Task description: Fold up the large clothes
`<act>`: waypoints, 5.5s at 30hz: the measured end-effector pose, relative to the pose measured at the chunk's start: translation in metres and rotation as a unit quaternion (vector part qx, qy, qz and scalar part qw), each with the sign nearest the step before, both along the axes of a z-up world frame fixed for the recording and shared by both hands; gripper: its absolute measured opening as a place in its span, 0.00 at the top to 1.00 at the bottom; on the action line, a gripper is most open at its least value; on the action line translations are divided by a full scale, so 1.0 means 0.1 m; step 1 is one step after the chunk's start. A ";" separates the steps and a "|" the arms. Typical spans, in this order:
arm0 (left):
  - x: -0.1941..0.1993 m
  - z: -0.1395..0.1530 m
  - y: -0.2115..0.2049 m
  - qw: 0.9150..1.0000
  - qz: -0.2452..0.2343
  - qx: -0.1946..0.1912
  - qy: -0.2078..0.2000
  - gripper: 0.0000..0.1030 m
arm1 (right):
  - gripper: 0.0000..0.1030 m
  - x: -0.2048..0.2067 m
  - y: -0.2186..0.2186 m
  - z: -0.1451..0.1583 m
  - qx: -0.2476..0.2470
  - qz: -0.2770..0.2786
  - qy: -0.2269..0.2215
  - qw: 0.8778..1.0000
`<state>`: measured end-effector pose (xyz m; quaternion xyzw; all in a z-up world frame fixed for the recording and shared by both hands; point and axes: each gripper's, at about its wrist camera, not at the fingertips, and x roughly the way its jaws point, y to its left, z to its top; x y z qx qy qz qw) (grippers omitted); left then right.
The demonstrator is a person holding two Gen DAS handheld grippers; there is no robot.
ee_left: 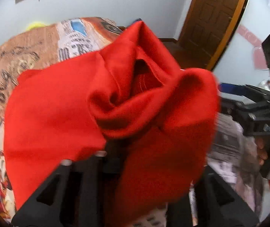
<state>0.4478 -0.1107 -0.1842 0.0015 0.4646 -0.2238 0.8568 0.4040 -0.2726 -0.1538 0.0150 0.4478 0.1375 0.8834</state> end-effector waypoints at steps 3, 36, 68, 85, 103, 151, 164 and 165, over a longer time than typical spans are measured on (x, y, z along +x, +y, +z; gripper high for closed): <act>-0.22 0.06 -0.02 1.000 -0.019 -0.008 0.001 0.47 | 0.07 -0.06 -0.02 0.13 0.004 0.002 -0.018 1.000; -0.63 -0.22 1.48 0.991 0.131 0.035 -0.018 0.14 | 0.07 -0.12 0.43 -0.60 0.004 0.057 0.083 0.995; 0.38 -0.50 1.92 0.962 0.158 -0.181 0.131 0.14 | 0.05 0.60 0.77 -0.73 0.132 0.105 0.134 0.977; 0.67 -0.66 1.89 0.950 0.157 -0.230 0.142 0.21 | 0.59 0.75 1.04 -0.67 0.199 0.145 0.148 0.958; -0.11 0.70 2.20 0.976 0.132 -0.173 -0.019 0.61 | 0.80 0.33 1.55 0.35 0.167 0.209 0.031 0.963; -0.04 -0.72 4.11 0.964 0.259 -0.026 0.058 0.30 | 0.42 0.72 3.23 -0.87 0.016 0.214 0.106 0.971; -0.71 -0.15 3.84 0.953 0.295 0.070 -0.013 0.26 | 0.35 -0.03 2.86 -0.11 -0.065 0.222 -0.037 0.972; -0.81 0.02 3.79 0.952 0.298 0.068 -0.031 0.26 | 0.35 -0.09 2.85 0.01 -0.052 0.218 -0.048 0.973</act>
